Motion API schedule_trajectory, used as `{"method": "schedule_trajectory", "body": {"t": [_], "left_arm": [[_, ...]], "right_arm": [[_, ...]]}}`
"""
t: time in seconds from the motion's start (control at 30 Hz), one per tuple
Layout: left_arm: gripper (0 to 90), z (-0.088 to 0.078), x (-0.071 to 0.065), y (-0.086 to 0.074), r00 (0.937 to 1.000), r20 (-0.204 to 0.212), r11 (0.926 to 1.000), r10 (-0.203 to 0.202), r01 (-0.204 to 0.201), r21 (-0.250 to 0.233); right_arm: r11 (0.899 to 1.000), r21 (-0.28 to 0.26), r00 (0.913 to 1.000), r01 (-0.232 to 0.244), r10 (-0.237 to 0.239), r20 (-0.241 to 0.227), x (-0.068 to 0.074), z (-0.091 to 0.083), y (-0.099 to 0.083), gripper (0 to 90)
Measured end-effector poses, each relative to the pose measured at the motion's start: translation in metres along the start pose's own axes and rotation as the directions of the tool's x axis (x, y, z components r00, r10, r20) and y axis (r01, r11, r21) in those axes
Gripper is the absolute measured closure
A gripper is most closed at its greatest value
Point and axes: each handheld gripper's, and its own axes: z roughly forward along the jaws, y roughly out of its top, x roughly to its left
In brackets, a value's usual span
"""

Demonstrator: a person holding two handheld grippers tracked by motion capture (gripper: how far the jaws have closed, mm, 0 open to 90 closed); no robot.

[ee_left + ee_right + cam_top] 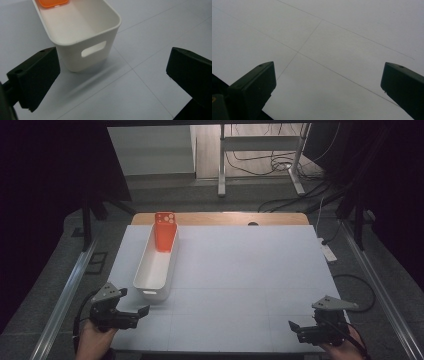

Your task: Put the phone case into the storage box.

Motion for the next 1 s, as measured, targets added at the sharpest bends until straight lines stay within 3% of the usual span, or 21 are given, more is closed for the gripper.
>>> {"method": "schedule_trajectory", "body": {"t": [0.27,0.43,0.8,1.0], "left_arm": [[0.1,-0.005,0.0,-0.01,0.9998,-0.019,0.9997,-0.012,0.012,0.022],[0.0,-0.008,-0.002,-0.012,0.9995,-0.031,0.9999,-0.008,0.008,0.011],[0.0,-0.005,-0.008,-0.012,0.997,-0.067,0.9981,0.038,-0.034,0.051],[0.1,-0.004,-0.006,-0.011,0.9981,-0.06,0.9984,0.012,-0.008,0.057]], "right_arm": [[1.0,0.002,1.0,0.001,-0.001,0.0,0.0,0.0,0.0,0.0],[1.0,0.002,1.0,0.001,-0.001,0.002,0.0,0.0,0.0,0.0],[1.0,0.005,1.0,0.002,-0.002,0.001,0.001,0.001,0.0,0.0],[1.0,0.01,1.0,0.003,-0.003,0.001,0.0,0.001,0.0,0.0]]}}
